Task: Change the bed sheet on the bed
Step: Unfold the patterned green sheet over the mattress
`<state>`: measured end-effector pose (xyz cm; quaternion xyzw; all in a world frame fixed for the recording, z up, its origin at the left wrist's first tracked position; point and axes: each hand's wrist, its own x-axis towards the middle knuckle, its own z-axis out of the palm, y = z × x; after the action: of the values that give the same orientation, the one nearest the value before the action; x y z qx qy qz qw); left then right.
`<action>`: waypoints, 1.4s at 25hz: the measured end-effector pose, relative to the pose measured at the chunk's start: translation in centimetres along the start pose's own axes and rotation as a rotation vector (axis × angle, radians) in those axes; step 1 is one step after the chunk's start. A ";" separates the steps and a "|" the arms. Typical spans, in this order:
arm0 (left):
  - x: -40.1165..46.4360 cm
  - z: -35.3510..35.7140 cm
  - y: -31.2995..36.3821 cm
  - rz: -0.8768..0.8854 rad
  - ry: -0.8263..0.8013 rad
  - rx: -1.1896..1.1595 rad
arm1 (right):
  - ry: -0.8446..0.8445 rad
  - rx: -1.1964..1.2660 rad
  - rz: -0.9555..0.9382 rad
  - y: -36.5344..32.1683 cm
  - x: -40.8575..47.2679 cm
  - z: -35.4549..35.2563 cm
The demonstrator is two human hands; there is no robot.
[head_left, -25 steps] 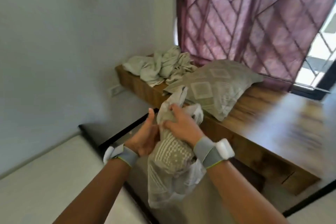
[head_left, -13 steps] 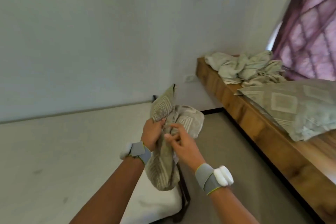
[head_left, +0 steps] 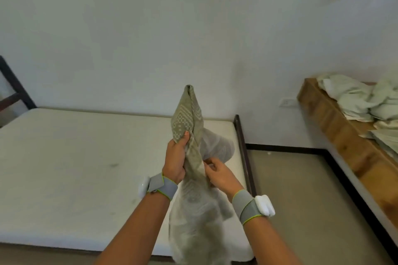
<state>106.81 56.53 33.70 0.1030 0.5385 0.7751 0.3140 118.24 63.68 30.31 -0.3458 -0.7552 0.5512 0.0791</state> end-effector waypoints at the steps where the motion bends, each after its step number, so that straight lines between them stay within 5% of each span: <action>1: 0.8 -1.2 0.6 -0.005 0.017 -0.011 | -0.063 0.005 -0.005 -0.1 0.8 1.4; 5: 5.5 -8.1 4.9 -0.008 0.062 -0.050 | -0.172 -0.076 -0.216 -2.5 4.7 9.2; 10: 12.7 -17.2 8.7 0.158 0.134 0.193 | 0.311 0.373 -0.174 -9.2 10.8 12.6; 14: 16.5 -23.4 7.9 0.179 0.286 0.321 | 0.487 0.571 -0.184 -13.6 14.3 10.7; 21: 25.5 -22.6 11.2 0.243 0.232 0.317 | 0.196 0.396 -0.347 -16.8 20.9 14.3; 26: 30.9 -22.5 15.0 0.263 0.195 0.469 | 0.183 0.552 -0.464 -21.5 25.6 14.2; 29: 31.6 -22.7 13.0 0.174 0.161 0.761 | 0.209 0.600 -0.382 -23.4 28.9 15.0; 32: 28.9 -23.4 10.0 0.226 -0.170 0.692 | 0.203 0.600 -0.272 -23.5 31.4 16.5; 35: 29.2 -24.1 11.2 0.251 -0.171 0.725 | 0.203 0.768 -0.160 -23.6 32.9 17.5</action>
<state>67.81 52.91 28.94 0.3365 0.7324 0.5556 0.2040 74.58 66.56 35.96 -0.2839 -0.5071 0.7484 0.3194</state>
